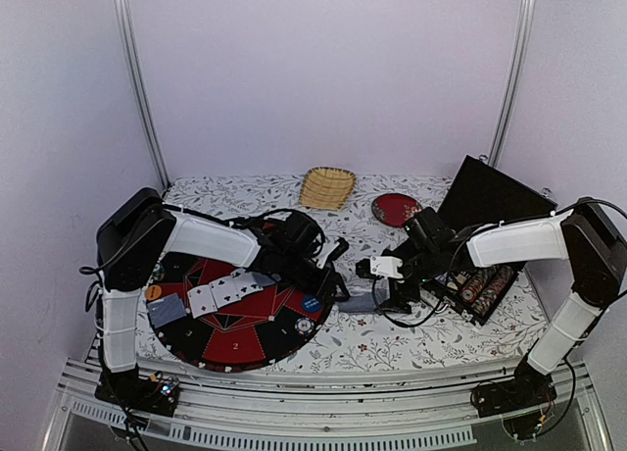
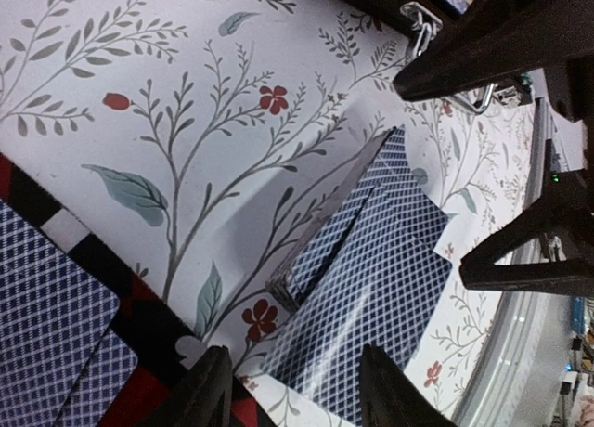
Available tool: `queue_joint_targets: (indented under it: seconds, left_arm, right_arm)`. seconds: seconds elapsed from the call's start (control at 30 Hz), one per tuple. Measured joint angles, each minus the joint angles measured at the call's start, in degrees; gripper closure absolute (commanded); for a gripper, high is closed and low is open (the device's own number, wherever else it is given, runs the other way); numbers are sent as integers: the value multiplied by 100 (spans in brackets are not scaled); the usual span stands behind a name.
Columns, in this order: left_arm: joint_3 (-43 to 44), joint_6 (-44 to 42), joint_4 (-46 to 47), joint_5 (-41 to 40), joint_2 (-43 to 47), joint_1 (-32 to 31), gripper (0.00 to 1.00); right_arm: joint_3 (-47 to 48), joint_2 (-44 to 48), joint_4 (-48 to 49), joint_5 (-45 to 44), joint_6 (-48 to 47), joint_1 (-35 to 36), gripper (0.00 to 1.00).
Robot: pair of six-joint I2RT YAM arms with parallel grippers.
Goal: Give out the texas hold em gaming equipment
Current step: Pick up the poker card from the face-down deck piles.
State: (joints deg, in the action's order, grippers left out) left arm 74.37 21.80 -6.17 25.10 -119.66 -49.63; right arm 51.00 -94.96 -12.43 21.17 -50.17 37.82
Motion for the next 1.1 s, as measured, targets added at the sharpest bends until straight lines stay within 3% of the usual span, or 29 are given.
queue_joint_targets:
  seconds: [0.23,0.53,0.9,1.1]
  left_arm:
    - [2,151,92,299,-94,-2,63]
    - [9,199,114,448,-199,-2,100]
    - [11,63,79,527,-170,4,100]
    - [-181,-299,-127,468,468,44,100]
  right_arm:
    - [31,-260,55,74,-28,-2,2]
    - [155,-678,33,186,-24,-2,4]
    - [229,-767,-44,234,0,-2,7]
    - [264,-780,-83,236,-2,-2,6]
